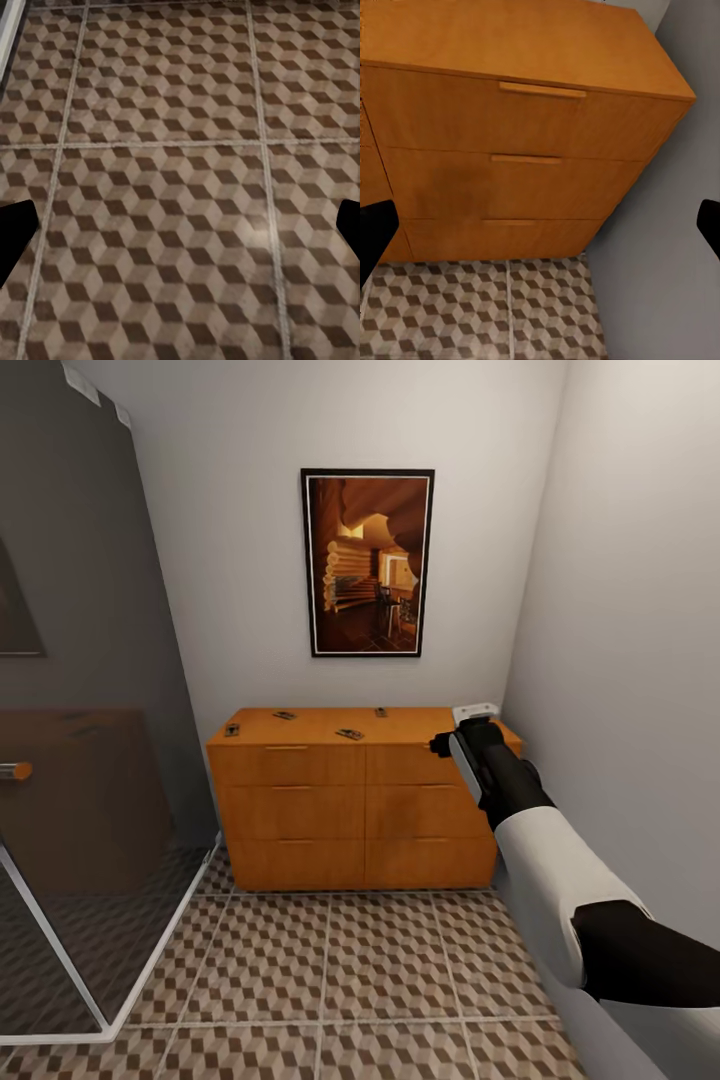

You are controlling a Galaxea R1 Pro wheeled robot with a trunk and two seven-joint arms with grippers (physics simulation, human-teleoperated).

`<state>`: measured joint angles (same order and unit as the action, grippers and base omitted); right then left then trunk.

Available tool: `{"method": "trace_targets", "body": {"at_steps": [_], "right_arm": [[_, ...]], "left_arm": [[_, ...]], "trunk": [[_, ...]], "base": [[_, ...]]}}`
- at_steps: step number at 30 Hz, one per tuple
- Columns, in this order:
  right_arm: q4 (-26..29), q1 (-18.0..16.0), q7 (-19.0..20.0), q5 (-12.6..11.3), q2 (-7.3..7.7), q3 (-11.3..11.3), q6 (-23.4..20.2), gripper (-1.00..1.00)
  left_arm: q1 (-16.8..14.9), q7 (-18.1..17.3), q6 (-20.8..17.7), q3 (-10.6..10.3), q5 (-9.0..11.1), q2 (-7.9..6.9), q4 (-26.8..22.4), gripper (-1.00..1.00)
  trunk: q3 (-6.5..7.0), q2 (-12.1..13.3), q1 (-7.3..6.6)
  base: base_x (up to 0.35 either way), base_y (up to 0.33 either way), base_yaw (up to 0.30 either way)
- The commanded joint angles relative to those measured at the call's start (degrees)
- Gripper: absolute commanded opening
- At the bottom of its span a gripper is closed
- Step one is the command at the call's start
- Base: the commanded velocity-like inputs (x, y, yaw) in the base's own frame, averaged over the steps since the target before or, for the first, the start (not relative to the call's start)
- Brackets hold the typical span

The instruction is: Take the four mousetraps from the cabinet in the bathroom and place them on the bathroom floor. Make sure all four end up on the same floor surface, and ensure that at least two of them are either under or directly next to the same bathroom sink.

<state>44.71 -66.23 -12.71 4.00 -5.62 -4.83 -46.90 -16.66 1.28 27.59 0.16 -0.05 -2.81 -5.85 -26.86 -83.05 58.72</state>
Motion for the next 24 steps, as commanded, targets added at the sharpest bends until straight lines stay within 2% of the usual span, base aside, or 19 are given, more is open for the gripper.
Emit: {"method": "trace_targets", "body": {"at_steps": [1, 24], "right_arm": [[0.0, -0.1, 0.0, 0.4, -0.02, -0.1, -0.3, 1.00], [-0.3, -0.1, 0.1, 0.4, -0.09, -0.1, -0.1, 1.00]], "left_arm": [[0.0, 0.1, 0.2, 0.0, 0.0, 0.00, 0.0, 1.00], [0.0, 0.1, 0.2, 0.0, 0.1, 0.00, 0.0, 1.00]], "trunk": [[-0.06, 0.0, 0.01], [-0.06, 0.0, 0.01]], "base": [[0.163, 0.119, 0.000], [0.240, 0.183, 0.000]]}}
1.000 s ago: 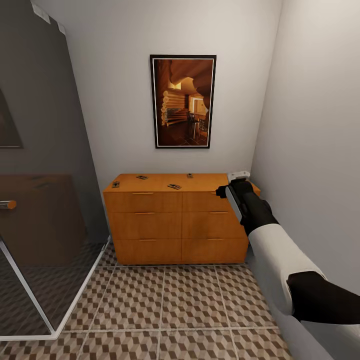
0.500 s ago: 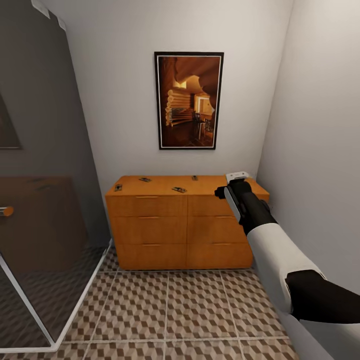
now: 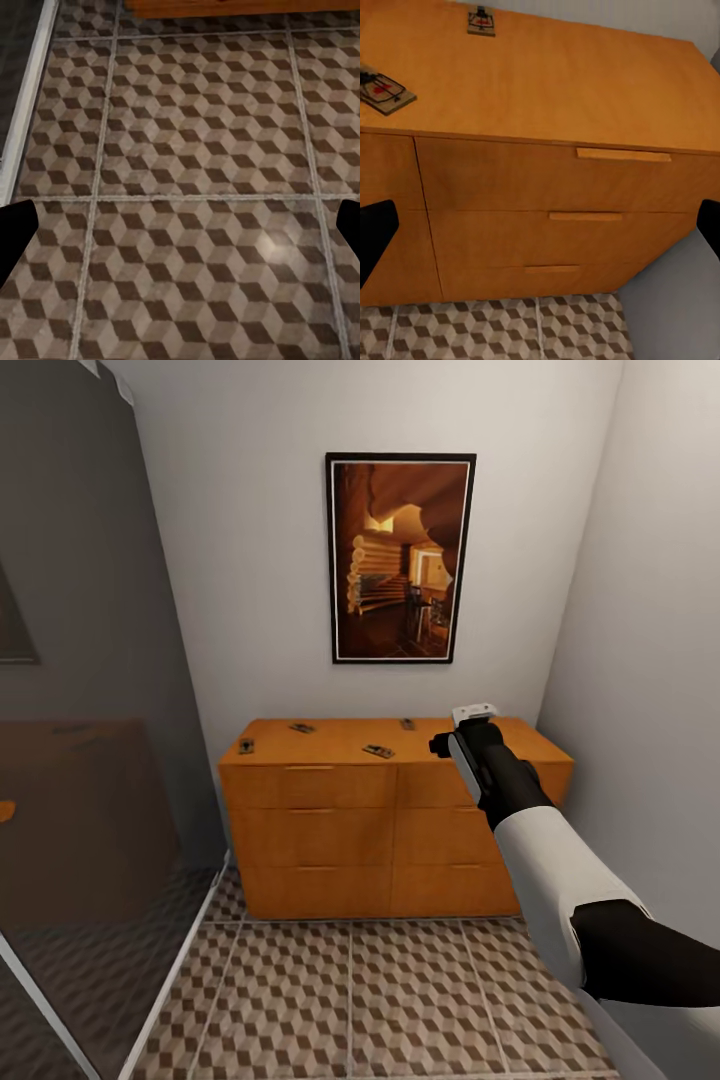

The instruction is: Take the four mousetraps from the cabinet in the bathroom and place them on the bathroom floor. Make sure all four end up on the same floor surface, and ensure that at least two of them are either under or directly next to the same bathroom sink.

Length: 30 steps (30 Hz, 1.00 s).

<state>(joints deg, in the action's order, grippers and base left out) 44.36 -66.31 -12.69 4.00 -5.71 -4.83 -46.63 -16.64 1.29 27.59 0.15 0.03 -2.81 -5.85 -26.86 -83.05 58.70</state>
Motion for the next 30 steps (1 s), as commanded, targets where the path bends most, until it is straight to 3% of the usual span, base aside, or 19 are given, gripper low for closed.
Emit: {"method": "trace_targets", "body": {"at_steps": [1, 17, 30], "right_arm": [[0.0, 0.0, 0.0, 0.4, -0.01, -0.1, -0.3, 1.00], [0.0, 0.0, 0.0, 0.4, 0.18, -0.2, 0.0, 1.00], [-4.1, 0.0, 0.0, 0.4, 0.58, -0.2, 3.8, 1.00]], "left_arm": [[0.0, 0.1, 0.2, 0.0, 0.0, 0.00, 0.0, 1.00], [-0.1, 0.1, 0.2, 0.0, 0.0, 0.00, 0.0, 1.00], [-0.1, 0.1, 0.2, -0.1, 0.1, 0.00, 0.1, 1.00]], "trunk": [[-0.07, 0.0, 0.02], [-0.07, 0.0, 0.02], [-0.07, 0.0, 0.02]], "base": [[0.241, 0.185, 0.000], [0.224, 0.100, 0.000], [0.219, 0.003, 0.000]]}}
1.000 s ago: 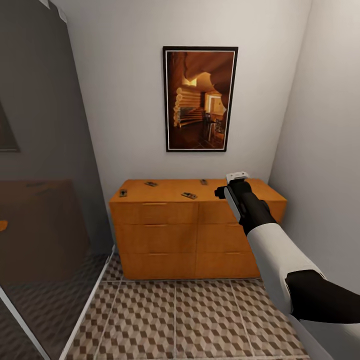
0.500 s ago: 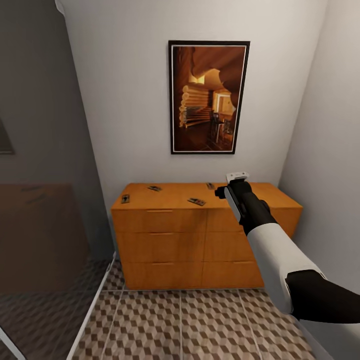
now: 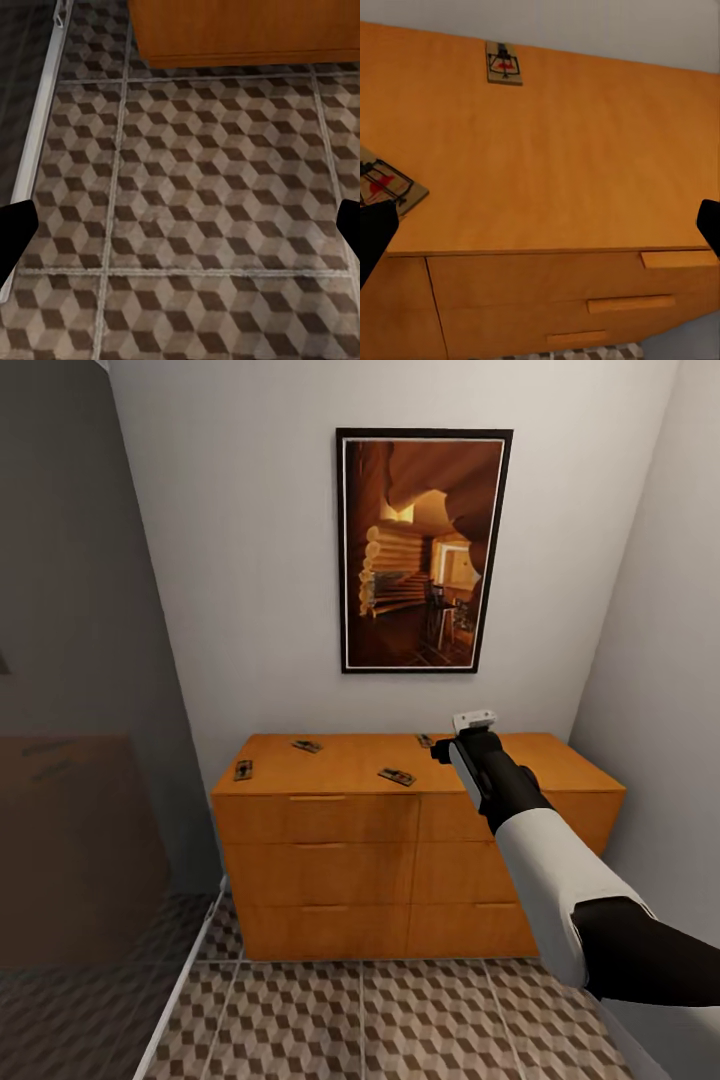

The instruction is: Take the four mousetraps from the cabinet in the bathroom and place them on the bathroom floor. Make sure all four end up on the same floor surface, and ensure that at least two of them are either under or directly next to the same bathroom sink.

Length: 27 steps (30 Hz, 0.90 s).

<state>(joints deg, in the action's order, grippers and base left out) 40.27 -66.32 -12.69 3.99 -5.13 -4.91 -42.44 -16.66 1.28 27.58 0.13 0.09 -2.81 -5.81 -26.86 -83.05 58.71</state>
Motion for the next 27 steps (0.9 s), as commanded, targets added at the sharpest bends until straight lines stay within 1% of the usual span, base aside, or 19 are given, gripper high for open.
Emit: {"method": "trace_targets", "body": {"at_steps": [1, 16, 27], "right_arm": [[-0.2, 0.0, 0.0, 0.4, -0.01, -0.1, -0.2, 1.00], [-3.8, 0.0, 0.3, -0.2, -0.07, 0.0, 0.8, 1.00], [-4.3, 0.0, 0.3, -0.5, -0.05, 0.0, 1.0, 1.00]], "left_arm": [[0.0, 0.1, 0.2, 0.0, 0.0, 0.00, 0.0, 1.00], [0.0, 0.1, 0.2, 0.0, 0.0, 0.00, 0.0, 1.00], [0.0, 0.1, 0.2, 0.0, 0.0, 0.00, 0.1, 1.00]], "trunk": [[-0.06, 0.0, 0.02], [-0.06, 0.0, 0.02], [-0.06, 0.0, 0.02]], "base": [[0.219, 0.000, 0.000], [0.219, 0.000, 0.000], [0.219, 0.000, 0.000]]}}
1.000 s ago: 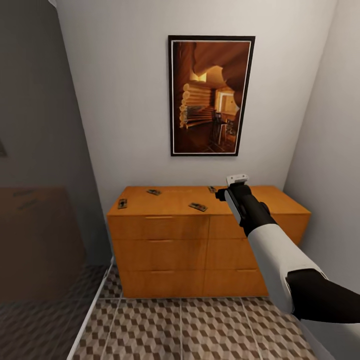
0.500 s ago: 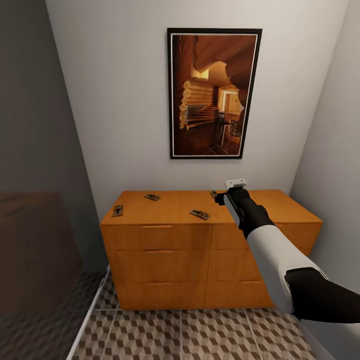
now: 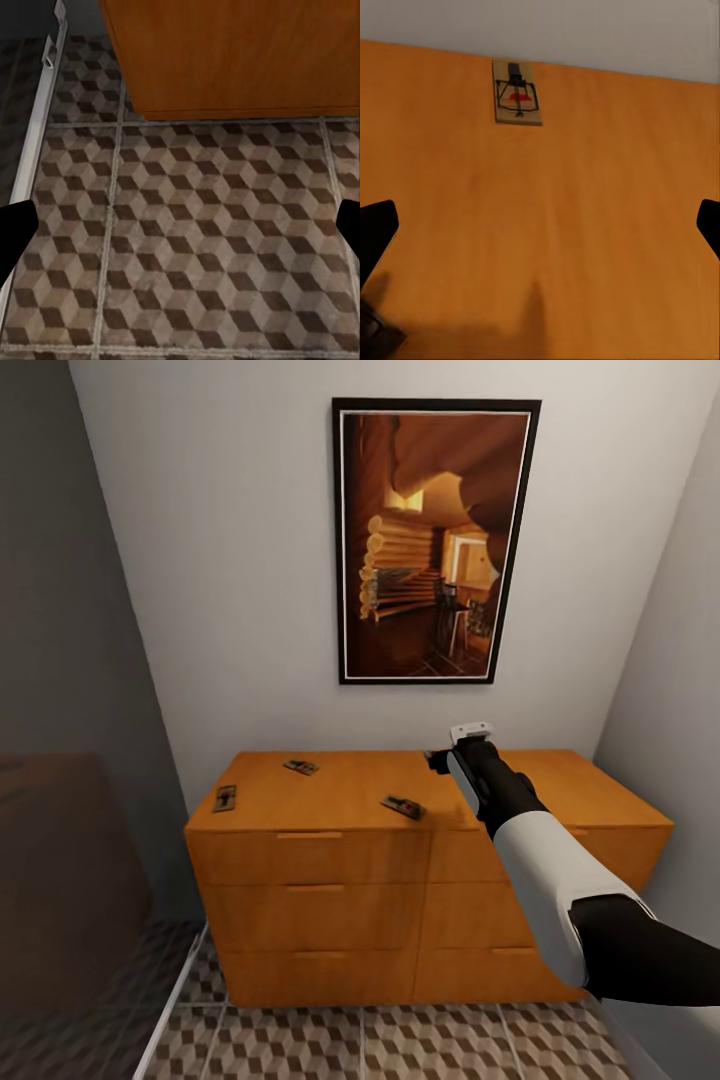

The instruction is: Take the four mousetraps from the cabinet in the bathroom and place them on the bathroom floor. Make sure all four end up on the same floor surface, and ensure that at least two of them are either under or directly next to the same bathroom sink.

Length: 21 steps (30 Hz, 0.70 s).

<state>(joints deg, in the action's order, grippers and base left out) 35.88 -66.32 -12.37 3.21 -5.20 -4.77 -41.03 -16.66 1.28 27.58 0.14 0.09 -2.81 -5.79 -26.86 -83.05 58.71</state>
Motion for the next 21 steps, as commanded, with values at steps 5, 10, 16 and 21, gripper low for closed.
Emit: {"method": "trace_targets", "body": {"at_steps": [5, 10, 16, 21], "right_arm": [[0.0, 0.0, 0.0, 0.3, 0.01, -0.1, -0.4, 1.00], [0.0, 0.0, 0.0, 0.3, 0.05, -0.1, -0.4, 1.00], [0.0, 0.0, 0.1, 0.3, 0.12, 0.3, -0.2, 1.00], [0.0, 0.0, 0.9, 0.0, 0.17, 2.2, 1.1, 1.00]], "left_arm": [[0.0, 0.1, 0.2, 0.0, 0.0, 0.00, 0.1, 1.00], [0.0, 0.1, 0.2, 0.0, 0.0, 0.00, 0.0, 1.00], [0.0, 0.1, 0.2, 0.0, 0.0, 0.00, 0.1, 1.00], [0.0, 0.1, 0.2, 0.0, 0.0, 0.00, 0.1, 1.00]], "trunk": [[-0.06, 0.0, 0.02], [-0.06, 0.0, 0.02], [-0.06, 0.0, 0.02], [-0.06, 0.0, 0.02]], "base": [[0.213, 0.000, 0.000], [0.198, 0.000, 0.000], [0.176, 0.000, 0.000], [0.094, 0.000, 0.000]]}}
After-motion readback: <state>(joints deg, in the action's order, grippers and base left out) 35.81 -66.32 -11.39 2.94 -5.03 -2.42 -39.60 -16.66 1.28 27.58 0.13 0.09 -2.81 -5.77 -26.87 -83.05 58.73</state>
